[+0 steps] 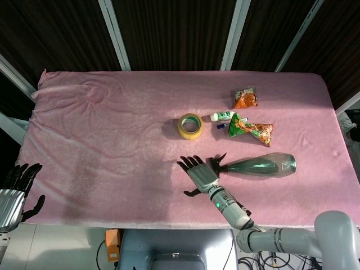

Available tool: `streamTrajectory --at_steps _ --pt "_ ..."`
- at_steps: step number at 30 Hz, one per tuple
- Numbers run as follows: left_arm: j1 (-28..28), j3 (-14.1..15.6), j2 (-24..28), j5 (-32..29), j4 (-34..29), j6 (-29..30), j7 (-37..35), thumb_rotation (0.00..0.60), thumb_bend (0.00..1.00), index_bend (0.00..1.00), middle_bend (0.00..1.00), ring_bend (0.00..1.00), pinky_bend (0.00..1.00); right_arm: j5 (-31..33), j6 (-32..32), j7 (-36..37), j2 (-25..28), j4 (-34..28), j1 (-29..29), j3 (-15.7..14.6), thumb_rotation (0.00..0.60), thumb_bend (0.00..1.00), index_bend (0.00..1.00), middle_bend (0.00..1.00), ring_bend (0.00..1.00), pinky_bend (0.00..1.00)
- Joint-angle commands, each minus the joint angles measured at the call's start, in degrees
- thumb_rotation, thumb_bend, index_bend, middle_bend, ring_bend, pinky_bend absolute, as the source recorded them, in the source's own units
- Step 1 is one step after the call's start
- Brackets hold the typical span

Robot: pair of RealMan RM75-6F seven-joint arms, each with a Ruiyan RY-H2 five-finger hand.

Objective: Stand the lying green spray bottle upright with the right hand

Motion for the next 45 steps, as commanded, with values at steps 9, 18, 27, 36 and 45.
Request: streamTrajectory --at_steps 9,18,27,36,45 --pt "-0.1 -0.2 0.4 0.1 0.2 0.4 -1.4 0.600 0.42 0.06 0.09 0.00 0.04 0.7 2.5 -1.9 4.8 -1.0 -0.4 -1.1 0.600 0.35 0.00 0.04 0.00 0.04" --pt "0.2 0.2 0.6 0.7 0.0 0.8 -1.6 0.600 0.42 0.06 0.09 0.00 0.04 0.3 4.9 -4.3 16.0 -4.0 -4.9 -7.3 0.600 0.35 0.10 0.04 0.00 0.05" --pt "-0.4 0.7 0.2 1.8 -0.2 0.0 -0.7 0.600 0.42 0.05 0.09 0.00 0.04 -0.2 3.6 -0.8 16.7 -0.3 -6.7 -8.2 0.600 0.35 0.26 0.03 0.00 0.07" --pt "-0.3 0.6 0.4 1.5 0.2 0.5 -1.7 0.600 0.42 0.04 0.09 0.00 0.04 5.2 -0.6 -1.4 12.8 6.6 -4.9 -6.3 0.600 0.35 0.35 0.04 0.00 0.07" --pt "0.2 0.7 0.5 1.5 0.3 1.2 -2.2 0.600 0.42 0.02 0.09 0.00 0.04 7.3 1.0 -3.8 10.4 9.0 -4.5 -5.9 0.600 0.36 0.71 0.10 0.00 0.19"
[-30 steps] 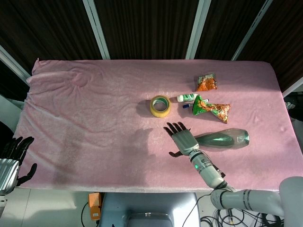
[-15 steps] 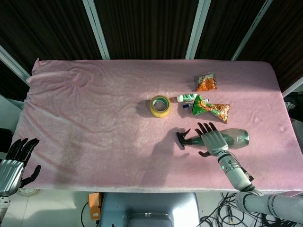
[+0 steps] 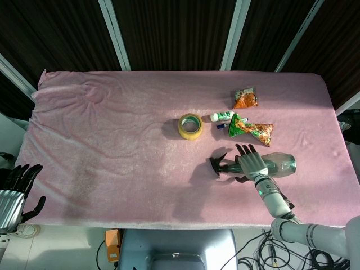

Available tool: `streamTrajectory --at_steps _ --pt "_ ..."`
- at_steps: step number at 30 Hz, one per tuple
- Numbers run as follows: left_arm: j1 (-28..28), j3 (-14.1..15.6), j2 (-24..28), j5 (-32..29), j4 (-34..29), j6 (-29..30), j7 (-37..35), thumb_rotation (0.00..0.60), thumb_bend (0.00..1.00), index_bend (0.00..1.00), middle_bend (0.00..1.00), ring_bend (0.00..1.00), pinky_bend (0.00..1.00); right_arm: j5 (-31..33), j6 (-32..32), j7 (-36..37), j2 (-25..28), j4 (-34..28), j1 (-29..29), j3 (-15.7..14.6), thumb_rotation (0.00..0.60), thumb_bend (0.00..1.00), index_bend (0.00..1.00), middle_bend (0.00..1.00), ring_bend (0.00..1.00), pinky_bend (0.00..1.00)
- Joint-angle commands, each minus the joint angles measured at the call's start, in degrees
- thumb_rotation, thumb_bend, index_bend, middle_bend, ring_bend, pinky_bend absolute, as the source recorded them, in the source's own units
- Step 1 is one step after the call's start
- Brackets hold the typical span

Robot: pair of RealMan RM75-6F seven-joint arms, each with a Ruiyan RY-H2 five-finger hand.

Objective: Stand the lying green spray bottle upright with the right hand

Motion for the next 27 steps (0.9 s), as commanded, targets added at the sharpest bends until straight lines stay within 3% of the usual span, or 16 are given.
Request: streamTrajectory --at_steps 1,5,8,15,21,27 --pt "0.0 0.1 0.0 0.0 0.0 -0.1 0.0 0.600 0.42 0.02 0.09 0.00 0.04 1.0 1.9 -1.3 -1.3 1.2 0.0 0.4 0.600 0.37 0.74 0.12 0.01 0.21" --pt "-0.1 0.0 -0.1 -0.1 0.0 -0.2 -0.1 0.600 0.42 0.02 0.09 0.00 0.04 -2.5 4.6 1.3 -1.9 1.3 -1.2 1.1 0.600 0.40 0.86 0.21 0.10 0.29" --pt "-0.1 0.0 -0.1 -0.2 0.0 -0.3 0.0 0.600 0.42 0.02 0.09 0.00 0.04 -7.3 7.4 6.8 -2.0 1.1 -2.8 2.2 0.600 0.40 0.88 0.22 0.11 0.30" --pt "-0.3 -0.1 -0.3 -0.5 0.0 -0.9 0.3 0.600 0.42 0.01 0.10 0.00 0.04 -18.6 14.3 22.6 -1.2 -1.9 -5.3 6.6 0.600 0.40 0.88 0.23 0.11 0.30" --pt "-0.5 -0.1 -0.3 -0.6 -0.2 -1.3 0.7 0.600 0.42 0.01 0.10 0.00 0.04 -28.1 21.6 41.5 -4.5 -3.6 -6.9 10.5 0.600 0.40 0.86 0.24 0.13 0.30" --pt "-0.4 0.0 -0.2 -0.5 -0.2 -1.2 0.7 0.600 0.42 0.01 0.10 0.00 0.04 -30.8 23.0 50.9 -7.1 -2.0 -7.5 11.4 0.600 0.40 0.86 0.25 0.14 0.30"
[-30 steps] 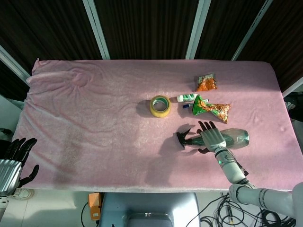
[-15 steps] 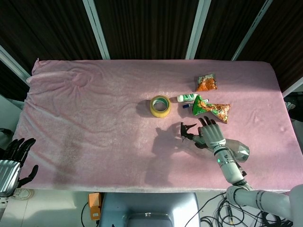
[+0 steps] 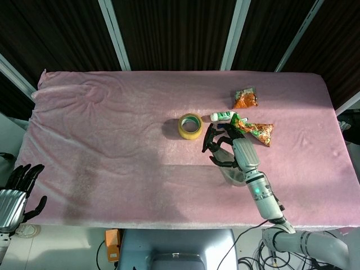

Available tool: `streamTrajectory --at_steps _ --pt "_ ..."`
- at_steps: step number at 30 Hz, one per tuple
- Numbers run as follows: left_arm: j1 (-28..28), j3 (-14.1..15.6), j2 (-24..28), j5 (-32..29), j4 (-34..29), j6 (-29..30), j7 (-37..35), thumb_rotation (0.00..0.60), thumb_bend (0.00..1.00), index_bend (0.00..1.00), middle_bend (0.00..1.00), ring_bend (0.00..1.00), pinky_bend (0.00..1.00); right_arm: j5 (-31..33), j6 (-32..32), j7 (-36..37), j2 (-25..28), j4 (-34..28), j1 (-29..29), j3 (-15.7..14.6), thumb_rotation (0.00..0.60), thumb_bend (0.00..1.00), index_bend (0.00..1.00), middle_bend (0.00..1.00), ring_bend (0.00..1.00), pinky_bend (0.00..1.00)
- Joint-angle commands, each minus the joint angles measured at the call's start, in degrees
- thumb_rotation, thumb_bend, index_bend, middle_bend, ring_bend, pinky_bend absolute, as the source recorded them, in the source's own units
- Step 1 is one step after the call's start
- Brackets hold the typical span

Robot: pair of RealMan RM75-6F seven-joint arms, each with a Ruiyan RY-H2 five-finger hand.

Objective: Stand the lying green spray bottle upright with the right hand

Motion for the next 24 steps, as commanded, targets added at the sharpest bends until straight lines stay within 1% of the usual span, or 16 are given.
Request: streamTrajectory --at_steps 1,3,5,7,10,14,19,24 --pt "0.1 0.0 0.0 0.0 0.1 0.1 -0.1 0.600 0.42 0.01 0.09 0.00 0.04 -4.5 3.3 5.8 -2.9 1.6 -1.0 1.7 0.600 0.40 0.86 0.25 0.14 0.30" --pt "0.2 0.0 0.0 0.0 0.1 0.3 -0.2 0.600 0.42 0.01 0.09 0.00 0.04 -5.2 4.3 7.3 -3.9 2.5 -1.1 2.0 0.600 0.40 0.86 0.25 0.14 0.29" --pt "0.3 0.0 0.0 0.0 0.2 0.4 -0.4 0.600 0.42 0.01 0.09 0.00 0.04 -5.9 4.8 10.4 -4.6 2.8 -1.3 2.4 0.600 0.40 0.86 0.25 0.14 0.29" --pt "0.3 0.0 0.1 -0.1 0.1 0.5 -0.4 0.600 0.42 0.01 0.09 0.00 0.04 -7.1 5.2 11.9 -4.8 3.8 -1.3 2.2 0.600 0.40 0.86 0.25 0.14 0.29" --pt "0.4 -0.1 0.2 -0.4 -0.1 0.5 -0.4 0.600 0.42 0.01 0.09 0.00 0.04 -8.7 6.5 11.7 -6.0 6.8 -1.7 1.3 0.600 0.40 0.86 0.26 0.14 0.30" --pt "0.4 -0.1 0.3 -0.7 -0.3 0.2 -0.5 0.600 0.42 0.01 0.09 0.00 0.04 -8.7 6.0 13.6 -6.4 8.9 -2.2 0.9 0.600 0.40 0.85 0.26 0.14 0.30" --pt "0.4 -0.2 0.2 -0.7 -0.4 0.2 -0.2 0.600 0.42 0.01 0.09 0.00 0.04 -9.9 6.2 15.7 -6.1 10.3 -2.9 0.1 0.600 0.40 0.84 0.26 0.14 0.30" --pt "0.2 -0.1 0.1 -0.5 -0.4 0.0 0.7 0.600 0.42 0.01 0.09 0.00 0.04 -11.3 7.9 16.0 -6.1 10.9 -4.2 -1.0 0.600 0.40 0.80 0.26 0.14 0.30"
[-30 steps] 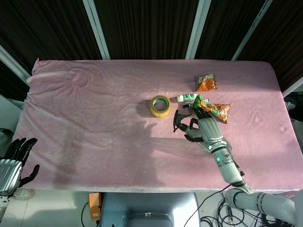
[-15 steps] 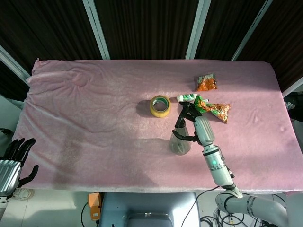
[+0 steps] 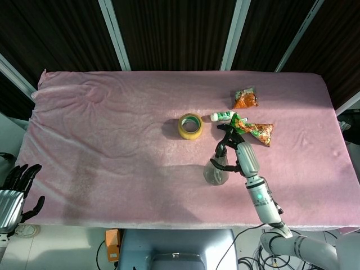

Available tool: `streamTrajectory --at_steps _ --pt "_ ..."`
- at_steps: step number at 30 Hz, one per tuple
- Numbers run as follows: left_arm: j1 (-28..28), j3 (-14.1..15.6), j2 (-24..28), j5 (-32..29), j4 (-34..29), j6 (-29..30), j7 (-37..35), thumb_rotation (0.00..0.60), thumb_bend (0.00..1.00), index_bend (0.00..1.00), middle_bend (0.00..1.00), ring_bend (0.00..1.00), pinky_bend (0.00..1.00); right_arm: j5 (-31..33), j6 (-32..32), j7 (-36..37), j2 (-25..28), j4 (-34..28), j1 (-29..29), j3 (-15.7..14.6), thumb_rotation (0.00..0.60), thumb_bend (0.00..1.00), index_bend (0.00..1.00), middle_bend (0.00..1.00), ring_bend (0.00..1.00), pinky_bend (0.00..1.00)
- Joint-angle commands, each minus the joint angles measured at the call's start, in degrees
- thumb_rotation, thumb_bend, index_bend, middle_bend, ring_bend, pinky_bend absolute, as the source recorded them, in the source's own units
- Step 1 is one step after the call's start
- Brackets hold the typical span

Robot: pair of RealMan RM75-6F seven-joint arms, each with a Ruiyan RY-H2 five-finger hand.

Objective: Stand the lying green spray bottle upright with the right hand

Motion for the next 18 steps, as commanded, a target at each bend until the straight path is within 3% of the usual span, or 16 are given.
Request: streamTrajectory --at_steps 1,9,14,18 --pt "-0.1 0.1 -0.1 0.1 -0.1 -0.2 0.3 0.600 0.42 0.01 0.09 0.00 0.04 -1.1 1.1 0.2 0.0 0.6 -0.8 -0.8 0.600 0.40 0.79 0.26 0.14 0.30" --pt "0.0 0.1 -0.1 0.1 -0.1 -0.1 0.2 0.600 0.42 0.01 0.09 0.00 0.04 -2.6 2.4 1.4 0.1 2.1 -2.0 -1.8 0.600 0.40 0.56 0.26 0.14 0.30" --pt "-0.1 0.0 -0.1 0.2 -0.1 -0.1 0.5 0.600 0.42 0.01 0.09 0.00 0.04 -2.8 1.9 1.9 0.8 1.5 -2.0 -1.7 0.600 0.40 0.45 0.26 0.14 0.30" --pt "-0.1 0.1 -0.2 0.2 -0.1 -0.2 0.7 0.600 0.42 0.01 0.09 0.00 0.04 -3.1 2.3 2.2 1.3 1.0 -2.3 -1.8 0.600 0.40 0.43 0.26 0.14 0.30"
